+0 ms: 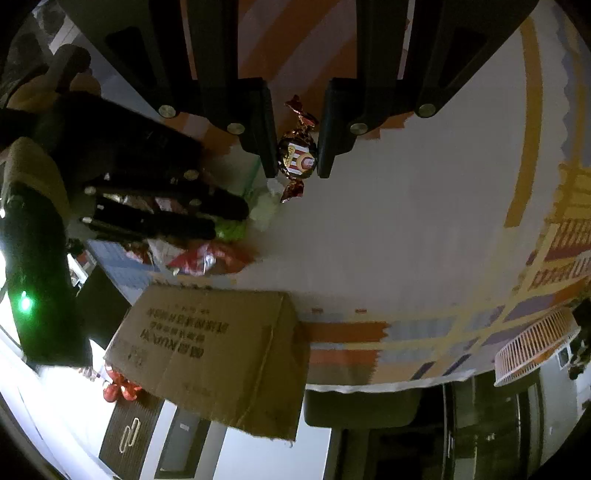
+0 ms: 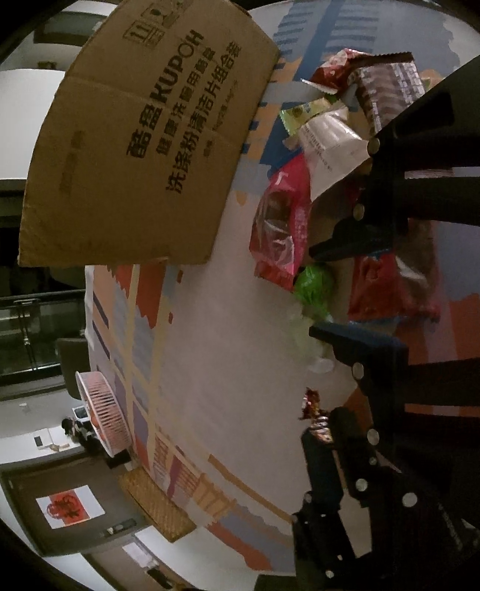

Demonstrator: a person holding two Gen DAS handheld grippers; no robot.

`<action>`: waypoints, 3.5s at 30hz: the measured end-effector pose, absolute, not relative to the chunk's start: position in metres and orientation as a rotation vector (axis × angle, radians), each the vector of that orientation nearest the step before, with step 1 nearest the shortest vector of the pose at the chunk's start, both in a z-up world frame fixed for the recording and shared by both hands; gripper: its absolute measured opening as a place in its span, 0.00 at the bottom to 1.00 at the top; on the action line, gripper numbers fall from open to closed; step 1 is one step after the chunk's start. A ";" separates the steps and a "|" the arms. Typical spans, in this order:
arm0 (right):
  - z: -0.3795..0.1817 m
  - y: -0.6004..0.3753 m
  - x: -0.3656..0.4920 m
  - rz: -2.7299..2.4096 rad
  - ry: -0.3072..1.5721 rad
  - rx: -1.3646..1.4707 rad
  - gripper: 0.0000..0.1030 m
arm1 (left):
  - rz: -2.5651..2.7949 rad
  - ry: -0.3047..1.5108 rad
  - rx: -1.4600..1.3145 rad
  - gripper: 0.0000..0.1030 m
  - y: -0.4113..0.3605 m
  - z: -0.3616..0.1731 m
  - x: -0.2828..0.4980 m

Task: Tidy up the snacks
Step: 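Grasp the wrapped candy with the left tool while the right tool grasps a green lollipop, then carry the candy and green lollipop over the box with both tools, then open both tools to drop the candy and lollipop into the box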

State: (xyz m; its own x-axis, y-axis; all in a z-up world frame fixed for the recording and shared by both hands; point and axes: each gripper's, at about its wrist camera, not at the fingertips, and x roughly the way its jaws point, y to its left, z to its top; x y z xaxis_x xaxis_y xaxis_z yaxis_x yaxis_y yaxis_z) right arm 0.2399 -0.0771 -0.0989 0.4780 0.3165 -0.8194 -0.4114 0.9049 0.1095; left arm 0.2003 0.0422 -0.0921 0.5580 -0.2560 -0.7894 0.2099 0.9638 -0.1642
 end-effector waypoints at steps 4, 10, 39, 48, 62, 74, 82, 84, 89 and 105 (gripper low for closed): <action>-0.099 -0.079 0.244 0.463 0.991 -0.083 0.33 | -0.270 0.927 -0.064 0.21 0.043 -0.085 0.206; -0.102 -0.087 0.252 0.473 1.028 -0.012 0.28 | -0.276 0.918 -0.069 0.21 0.039 -0.079 0.214; 0.006 -0.140 0.211 0.434 0.772 0.022 0.24 | -0.302 0.758 -0.055 0.21 0.004 0.014 0.204; 0.046 -0.165 0.211 0.391 0.674 0.042 0.24 | -0.340 0.669 -0.025 0.21 -0.018 0.056 0.215; 0.094 -0.191 0.247 0.332 0.573 0.056 0.24 | -0.365 0.574 0.026 0.21 -0.045 0.105 0.265; 0.102 -0.202 0.305 0.273 0.583 0.028 0.24 | -0.375 0.652 0.024 0.21 -0.057 0.096 0.332; 0.086 -0.211 0.342 0.252 0.626 0.026 0.24 | -0.373 0.710 0.030 0.21 -0.065 0.077 0.366; 0.082 -0.212 0.347 0.246 0.633 0.020 0.24 | -0.362 0.723 0.030 0.24 -0.065 0.072 0.373; 0.074 -0.210 0.342 0.199 0.631 0.009 0.38 | -0.318 0.701 0.048 0.48 -0.058 0.071 0.362; 0.079 -0.184 0.266 0.280 0.613 0.005 0.51 | -0.316 0.622 0.063 0.50 -0.029 0.090 0.275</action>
State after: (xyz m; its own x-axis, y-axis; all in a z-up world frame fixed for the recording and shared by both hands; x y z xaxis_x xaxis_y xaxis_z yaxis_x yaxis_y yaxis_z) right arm 0.2661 -0.1838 0.0789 0.7814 0.2606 -0.5671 -0.2577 0.9623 0.0872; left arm 0.2750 -0.0291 0.0901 0.7664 -0.2723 -0.5818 0.3097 0.9501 -0.0367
